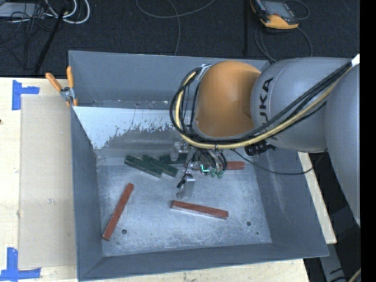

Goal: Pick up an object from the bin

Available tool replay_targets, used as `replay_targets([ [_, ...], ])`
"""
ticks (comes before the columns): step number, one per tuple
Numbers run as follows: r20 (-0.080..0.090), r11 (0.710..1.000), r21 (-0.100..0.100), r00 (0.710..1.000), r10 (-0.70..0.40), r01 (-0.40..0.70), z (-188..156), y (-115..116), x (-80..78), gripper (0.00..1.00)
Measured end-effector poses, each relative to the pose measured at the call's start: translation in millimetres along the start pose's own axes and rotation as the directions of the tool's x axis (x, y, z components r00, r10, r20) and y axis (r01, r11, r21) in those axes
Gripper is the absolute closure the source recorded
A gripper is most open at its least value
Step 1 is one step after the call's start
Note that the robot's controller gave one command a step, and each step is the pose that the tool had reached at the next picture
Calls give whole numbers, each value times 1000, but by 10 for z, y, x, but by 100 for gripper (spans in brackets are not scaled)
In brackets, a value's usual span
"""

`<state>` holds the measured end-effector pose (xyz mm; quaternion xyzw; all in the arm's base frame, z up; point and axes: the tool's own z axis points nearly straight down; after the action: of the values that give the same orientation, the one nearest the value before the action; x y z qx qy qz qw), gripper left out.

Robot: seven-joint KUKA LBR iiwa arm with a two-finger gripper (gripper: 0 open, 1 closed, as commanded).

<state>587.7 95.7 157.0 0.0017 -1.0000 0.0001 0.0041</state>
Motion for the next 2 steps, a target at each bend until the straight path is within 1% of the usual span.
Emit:
replay_targets([
  [1,-3,981,1,981,-192,192,834,-284,734,0],
  [2,5,982,0,982,-187,187,805,-281,704,100],
])
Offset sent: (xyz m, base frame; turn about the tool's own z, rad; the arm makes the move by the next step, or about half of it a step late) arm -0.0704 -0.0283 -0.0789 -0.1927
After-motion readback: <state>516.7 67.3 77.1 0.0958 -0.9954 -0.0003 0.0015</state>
